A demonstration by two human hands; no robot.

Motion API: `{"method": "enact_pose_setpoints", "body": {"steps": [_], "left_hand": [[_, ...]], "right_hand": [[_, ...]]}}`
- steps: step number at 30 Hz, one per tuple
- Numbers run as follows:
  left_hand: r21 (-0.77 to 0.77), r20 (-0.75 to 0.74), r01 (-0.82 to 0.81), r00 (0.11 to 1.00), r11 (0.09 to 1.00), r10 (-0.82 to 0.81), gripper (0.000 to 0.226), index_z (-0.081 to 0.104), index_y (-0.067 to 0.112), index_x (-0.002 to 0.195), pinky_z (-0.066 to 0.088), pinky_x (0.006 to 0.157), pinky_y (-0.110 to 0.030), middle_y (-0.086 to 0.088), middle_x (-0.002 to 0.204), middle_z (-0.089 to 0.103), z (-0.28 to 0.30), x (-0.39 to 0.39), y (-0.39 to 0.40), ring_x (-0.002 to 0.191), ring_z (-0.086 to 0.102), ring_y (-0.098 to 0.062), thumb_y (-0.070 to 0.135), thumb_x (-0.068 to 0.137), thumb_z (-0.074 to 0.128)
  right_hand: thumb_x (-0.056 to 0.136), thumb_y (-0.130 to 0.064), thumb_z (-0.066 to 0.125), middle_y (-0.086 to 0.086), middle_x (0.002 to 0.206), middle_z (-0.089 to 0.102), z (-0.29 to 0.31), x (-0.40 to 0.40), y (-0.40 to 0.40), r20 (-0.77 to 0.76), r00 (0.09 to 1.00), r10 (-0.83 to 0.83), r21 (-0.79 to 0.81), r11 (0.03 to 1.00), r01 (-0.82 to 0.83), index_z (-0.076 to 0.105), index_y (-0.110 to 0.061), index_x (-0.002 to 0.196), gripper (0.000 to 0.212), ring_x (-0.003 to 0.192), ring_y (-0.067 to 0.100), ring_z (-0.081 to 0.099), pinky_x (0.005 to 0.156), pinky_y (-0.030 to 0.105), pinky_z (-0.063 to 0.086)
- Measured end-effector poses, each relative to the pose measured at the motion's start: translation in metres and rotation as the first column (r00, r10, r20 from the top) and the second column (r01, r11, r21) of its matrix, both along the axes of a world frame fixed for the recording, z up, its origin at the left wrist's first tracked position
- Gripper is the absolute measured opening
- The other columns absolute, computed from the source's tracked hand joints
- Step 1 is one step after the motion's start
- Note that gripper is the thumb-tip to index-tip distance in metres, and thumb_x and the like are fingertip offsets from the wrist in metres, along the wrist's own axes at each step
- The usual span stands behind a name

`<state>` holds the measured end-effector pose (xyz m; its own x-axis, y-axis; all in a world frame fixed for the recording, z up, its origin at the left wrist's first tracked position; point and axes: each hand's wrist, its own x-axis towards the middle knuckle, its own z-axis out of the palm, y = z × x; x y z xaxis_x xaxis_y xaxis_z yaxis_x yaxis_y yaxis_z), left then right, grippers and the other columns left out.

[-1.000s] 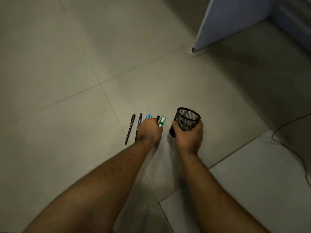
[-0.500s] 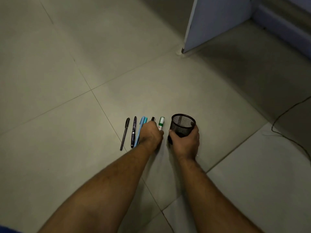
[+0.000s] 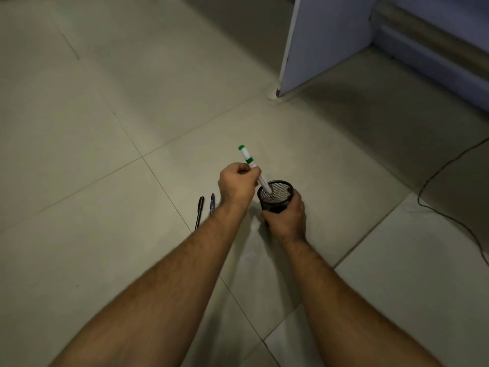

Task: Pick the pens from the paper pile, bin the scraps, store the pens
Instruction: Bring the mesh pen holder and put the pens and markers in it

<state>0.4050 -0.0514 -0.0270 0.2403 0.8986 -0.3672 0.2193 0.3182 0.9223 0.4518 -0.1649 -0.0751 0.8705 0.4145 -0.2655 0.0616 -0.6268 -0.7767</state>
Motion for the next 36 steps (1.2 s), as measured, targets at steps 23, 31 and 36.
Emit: {"method": "enact_pose_setpoints", "body": {"steps": [23,31,36], "left_hand": [[-0.017,-0.851,0.535,0.436,0.845,-0.293,0.023,0.06,0.007,0.116,0.056,0.082,-0.037,-0.014,0.114,0.068,-0.068,-0.032,-0.032,0.103,0.067,-0.03,0.011,0.093,0.057],[0.03,-0.784,0.307,0.597,0.951,-0.168,0.04,0.045,0.008,0.133,0.054,0.084,-0.042,-0.016,0.12,0.064,-0.065,-0.04,-0.026,0.106,0.064,-0.035,0.016,0.095,0.052],[-0.019,-0.835,0.394,0.499,0.919,-0.232,0.025,0.06,0.005,0.116,0.055,0.08,-0.04,-0.018,0.114,0.066,-0.063,-0.038,-0.026,0.104,0.065,-0.034,0.015,0.094,0.054]], "right_hand": [[0.054,-0.026,0.083,-0.002,0.133,0.059,-0.007,-0.003,-0.012,-0.167,0.984,0.066,0.181,0.983,-0.035,0.045,-0.025,0.139,0.093,0.121,0.018,0.059,0.105,0.038,0.05],[0.051,-0.031,0.078,-0.004,0.13,0.061,-0.009,-0.006,-0.008,-0.18,0.981,0.073,0.195,0.98,-0.037,0.046,-0.031,0.136,0.091,0.116,0.016,0.062,0.102,0.038,0.052],[0.055,-0.025,0.082,-0.005,0.13,0.062,-0.008,-0.009,-0.002,-0.191,0.976,0.107,0.201,0.977,-0.068,0.047,-0.032,0.135,0.087,0.116,0.015,0.062,0.102,0.039,0.052]]}}
